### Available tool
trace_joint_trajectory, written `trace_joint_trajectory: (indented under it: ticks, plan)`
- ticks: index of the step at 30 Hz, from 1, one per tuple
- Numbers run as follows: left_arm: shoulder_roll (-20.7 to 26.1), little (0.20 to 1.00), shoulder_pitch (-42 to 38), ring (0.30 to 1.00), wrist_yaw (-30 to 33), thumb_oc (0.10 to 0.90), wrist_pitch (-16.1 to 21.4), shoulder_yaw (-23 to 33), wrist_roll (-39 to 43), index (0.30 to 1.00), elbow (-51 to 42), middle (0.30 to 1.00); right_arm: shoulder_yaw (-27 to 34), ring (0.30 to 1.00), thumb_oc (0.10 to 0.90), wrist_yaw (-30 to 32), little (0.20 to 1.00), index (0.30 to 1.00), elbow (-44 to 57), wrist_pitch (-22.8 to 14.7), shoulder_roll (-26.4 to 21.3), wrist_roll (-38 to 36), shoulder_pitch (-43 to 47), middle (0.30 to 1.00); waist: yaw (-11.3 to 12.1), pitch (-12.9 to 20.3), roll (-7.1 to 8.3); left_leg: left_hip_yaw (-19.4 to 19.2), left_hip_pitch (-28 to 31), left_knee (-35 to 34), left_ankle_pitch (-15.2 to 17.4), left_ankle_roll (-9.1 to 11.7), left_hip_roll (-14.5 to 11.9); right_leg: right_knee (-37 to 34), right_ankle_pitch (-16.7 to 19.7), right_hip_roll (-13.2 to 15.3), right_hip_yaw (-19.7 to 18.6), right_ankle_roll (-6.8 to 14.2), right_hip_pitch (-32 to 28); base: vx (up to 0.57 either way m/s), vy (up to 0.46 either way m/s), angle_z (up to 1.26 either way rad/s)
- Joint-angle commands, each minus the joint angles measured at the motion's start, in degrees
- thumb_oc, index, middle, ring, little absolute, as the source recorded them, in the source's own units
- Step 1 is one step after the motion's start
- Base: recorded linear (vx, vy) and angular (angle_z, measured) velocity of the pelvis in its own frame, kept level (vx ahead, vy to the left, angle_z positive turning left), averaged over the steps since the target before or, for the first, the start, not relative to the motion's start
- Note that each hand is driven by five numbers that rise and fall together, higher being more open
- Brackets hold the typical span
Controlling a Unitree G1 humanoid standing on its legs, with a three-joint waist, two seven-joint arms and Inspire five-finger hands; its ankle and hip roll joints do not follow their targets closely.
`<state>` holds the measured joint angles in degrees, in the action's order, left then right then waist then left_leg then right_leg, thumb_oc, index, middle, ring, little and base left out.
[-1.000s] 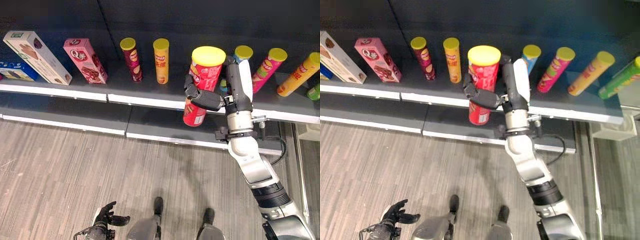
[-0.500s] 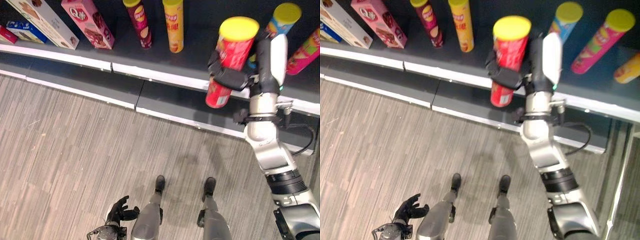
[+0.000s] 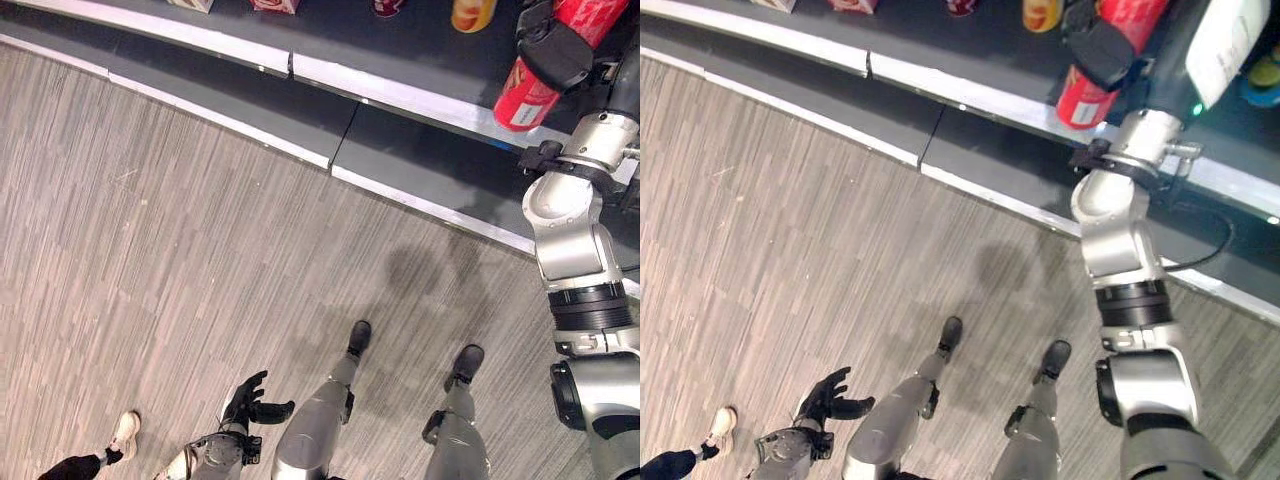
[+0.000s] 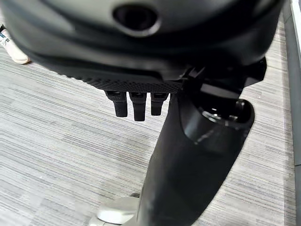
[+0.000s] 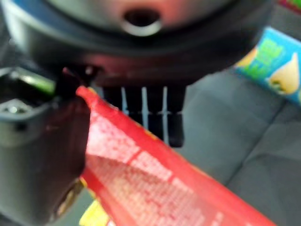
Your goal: Put the goods on the table back onto the shelves and tidy them up.
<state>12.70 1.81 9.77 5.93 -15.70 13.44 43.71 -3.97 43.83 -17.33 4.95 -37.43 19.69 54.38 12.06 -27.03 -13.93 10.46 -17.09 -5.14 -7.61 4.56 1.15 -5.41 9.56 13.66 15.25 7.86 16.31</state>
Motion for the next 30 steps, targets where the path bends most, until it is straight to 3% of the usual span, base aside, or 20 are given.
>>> trace_joint_trajectory:
  ticks: [1,5,16,30]
  plan:
    - [5.4,0.9,0.2,0.9,2.4,0.8,1.6,-3.5,1.3,0.9,-0.6,0.9,-1.2,0.3,0.4,6.6,0.3,0.3,4.5,-3.3,-8.9,1.2,10.8,0.3,1.0,3.4,-0.82,1.3,0.9,0.1,3.4,0.3,-0.5,9.7,-6.3,4.0,-3.2,4.1,1.7,0.02,-0.021,0.12]
    - [5.3,0.9,0.0,0.9,2.3,0.8,2.0,-4.5,1.6,0.9,-1.7,0.9,-1.6,0.3,0.4,9.0,0.3,0.3,3.0,-2.8,-13.4,0.7,13.6,0.3,1.4,2.9,-2.27,1.9,-0.9,0.1,3.2,0.7,0.1,10.5,-7.1,4.5,-2.9,4.3,3.4,0.01,-0.01,0.03]
    - [5.1,0.9,0.0,0.9,2.5,0.8,2.9,-5.6,3.1,0.9,-3.7,0.9,-3.0,0.3,0.4,11.5,0.3,0.3,-2.4,-3.8,-16.3,-5.2,17.1,0.3,2.4,2.8,-4.86,2.6,-4.1,0.1,2.5,1.1,1.2,11.4,-7.2,5.4,-3.1,4.7,7.0,0.01,-0.004,0.03]
    - [5.0,0.9,0.0,0.9,2.5,0.8,3.5,-6.4,3.4,0.9,-5.3,0.9,-6.6,0.3,0.4,12.5,0.3,0.3,-5.4,-2.7,-20.7,-5.3,19.8,0.3,2.9,2.8,-5.99,3.2,-5.7,0.1,2.0,1.4,2.0,11.7,-7.5,5.9,-3.1,4.9,8.3,0.01,-0.007,0.13]
